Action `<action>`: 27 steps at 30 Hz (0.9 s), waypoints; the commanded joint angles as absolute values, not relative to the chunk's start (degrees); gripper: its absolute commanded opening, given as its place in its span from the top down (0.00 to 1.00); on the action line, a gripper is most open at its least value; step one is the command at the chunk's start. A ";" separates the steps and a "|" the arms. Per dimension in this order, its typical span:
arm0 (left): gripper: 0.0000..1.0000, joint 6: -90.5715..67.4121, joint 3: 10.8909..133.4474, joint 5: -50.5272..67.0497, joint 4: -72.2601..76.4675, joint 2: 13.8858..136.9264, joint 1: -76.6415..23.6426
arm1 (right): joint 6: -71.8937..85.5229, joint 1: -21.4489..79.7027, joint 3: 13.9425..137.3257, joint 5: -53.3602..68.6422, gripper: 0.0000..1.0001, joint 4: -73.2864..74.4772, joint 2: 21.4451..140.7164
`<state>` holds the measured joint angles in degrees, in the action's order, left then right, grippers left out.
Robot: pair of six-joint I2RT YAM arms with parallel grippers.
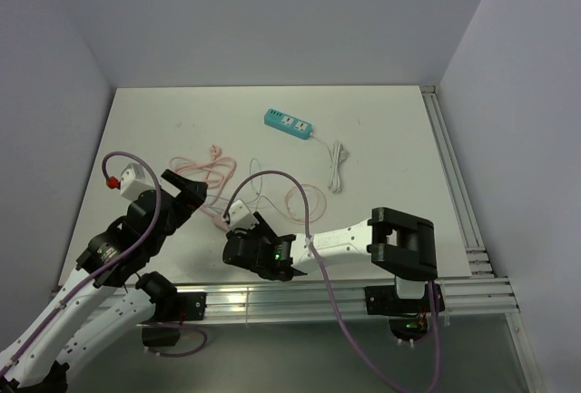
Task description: Insert the plug
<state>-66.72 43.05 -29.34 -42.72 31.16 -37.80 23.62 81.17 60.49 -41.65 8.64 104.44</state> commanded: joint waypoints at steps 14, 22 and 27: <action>0.03 -66.36 42.45 -27.86 -41.40 31.20 -37.53 | 29.44 79.98 58.36 -24.96 0.88 18.99 106.97; 0.03 -66.53 42.36 -27.69 -41.49 31.46 -37.53 | 29.44 79.80 57.75 -24.09 0.87 18.63 106.61; 0.03 -66.36 42.10 -27.77 -41.31 31.46 -37.53 | 29.44 79.80 57.22 -23.47 0.85 17.75 106.08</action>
